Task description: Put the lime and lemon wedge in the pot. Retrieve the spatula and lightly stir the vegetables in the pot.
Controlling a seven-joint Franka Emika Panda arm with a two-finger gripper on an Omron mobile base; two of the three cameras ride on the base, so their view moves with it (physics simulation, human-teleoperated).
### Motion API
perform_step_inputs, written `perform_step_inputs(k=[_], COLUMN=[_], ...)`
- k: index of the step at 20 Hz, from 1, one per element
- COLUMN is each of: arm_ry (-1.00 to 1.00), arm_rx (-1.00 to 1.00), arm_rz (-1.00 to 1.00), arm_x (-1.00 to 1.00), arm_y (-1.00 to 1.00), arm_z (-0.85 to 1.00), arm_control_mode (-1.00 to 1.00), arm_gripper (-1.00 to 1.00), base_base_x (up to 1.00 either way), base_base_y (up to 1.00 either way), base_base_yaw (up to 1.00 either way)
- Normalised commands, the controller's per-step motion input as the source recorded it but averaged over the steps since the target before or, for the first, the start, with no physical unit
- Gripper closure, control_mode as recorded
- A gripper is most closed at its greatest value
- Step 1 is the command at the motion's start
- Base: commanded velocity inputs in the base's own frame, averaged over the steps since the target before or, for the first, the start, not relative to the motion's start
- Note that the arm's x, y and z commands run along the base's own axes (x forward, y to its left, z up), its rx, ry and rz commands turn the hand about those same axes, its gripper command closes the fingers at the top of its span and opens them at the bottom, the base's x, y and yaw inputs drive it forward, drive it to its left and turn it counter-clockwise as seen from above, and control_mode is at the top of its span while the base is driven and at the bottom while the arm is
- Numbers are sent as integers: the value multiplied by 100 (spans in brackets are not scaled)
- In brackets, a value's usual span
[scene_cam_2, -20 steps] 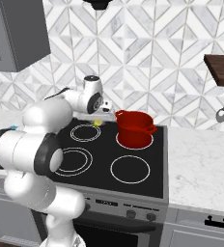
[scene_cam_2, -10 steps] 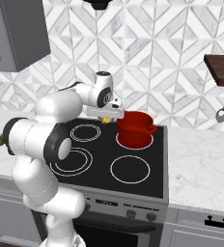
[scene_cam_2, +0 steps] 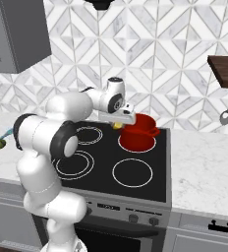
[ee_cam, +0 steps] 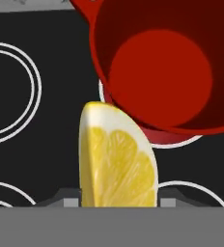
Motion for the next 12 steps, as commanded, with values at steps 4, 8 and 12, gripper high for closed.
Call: perform_step_inputs(k=[4, 8, 12], arm_ry=[2, 3, 1], arm_rx=[0, 0, 0], arm_rz=[-8, -7, -6], arm_x=[41, 35, 35], arm_y=[-44, -35, -29], arm_z=[0, -1, -15], arm_control_mode=[-100, -100, -100], arm_gripper=[100, 100, 100], base_base_x=[0, 0, 0], base_base_y=[0, 0, 0], base_base_yaw=[0, 0, 0])
